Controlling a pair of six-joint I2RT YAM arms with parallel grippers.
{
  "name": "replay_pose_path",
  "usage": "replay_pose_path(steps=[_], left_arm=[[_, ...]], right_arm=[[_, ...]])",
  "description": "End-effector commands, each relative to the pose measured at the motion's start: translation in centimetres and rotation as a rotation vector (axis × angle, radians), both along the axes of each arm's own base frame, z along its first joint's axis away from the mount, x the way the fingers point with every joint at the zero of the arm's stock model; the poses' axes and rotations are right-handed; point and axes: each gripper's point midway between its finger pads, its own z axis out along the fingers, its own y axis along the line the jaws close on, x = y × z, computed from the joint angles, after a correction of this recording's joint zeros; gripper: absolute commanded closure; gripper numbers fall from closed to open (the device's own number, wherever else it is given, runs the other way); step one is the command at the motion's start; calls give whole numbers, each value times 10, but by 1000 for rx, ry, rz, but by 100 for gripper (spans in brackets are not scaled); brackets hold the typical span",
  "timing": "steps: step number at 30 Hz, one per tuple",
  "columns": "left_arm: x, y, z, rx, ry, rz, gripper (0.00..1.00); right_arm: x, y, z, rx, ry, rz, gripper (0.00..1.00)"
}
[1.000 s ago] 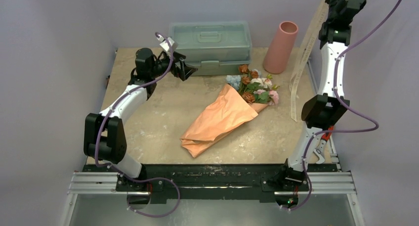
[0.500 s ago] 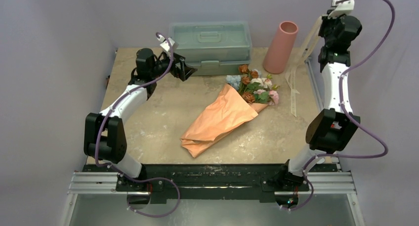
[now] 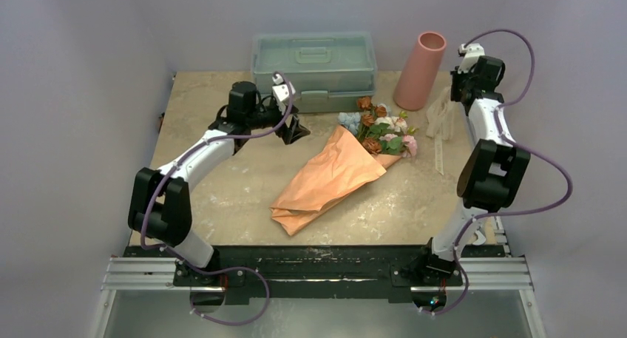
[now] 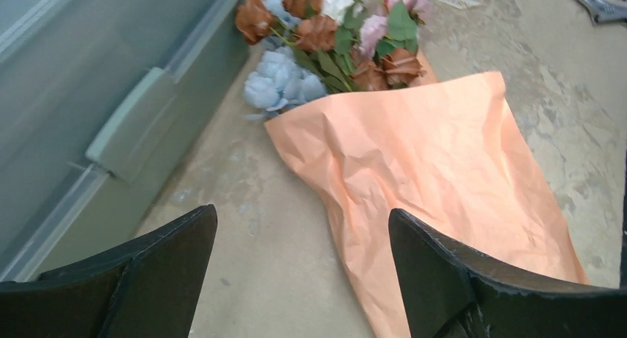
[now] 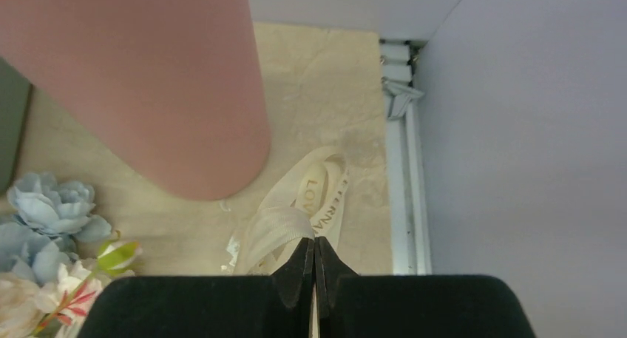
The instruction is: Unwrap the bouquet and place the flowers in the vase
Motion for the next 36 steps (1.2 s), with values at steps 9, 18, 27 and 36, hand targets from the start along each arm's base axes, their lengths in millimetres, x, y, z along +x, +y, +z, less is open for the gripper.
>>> replay_pose_path(steps=[9, 18, 27, 36], left_arm=[[-81, -76, -34, 167, -13, -273, 20], [-113, -142, -47, 219, -13, -318, 28], [-134, -182, -86, 414, -120, -307, 14], [-111, -180, -105, 564, -198, -126, 36]], right_arm=[[2, 8, -31, 9, 187, 94, 61], [-49, 38, -13, 74, 238, 164, 33], [-92, 102, 3, 241, 219, 301, 26], [-100, 131, 5, 282, 229, 367, 26]])
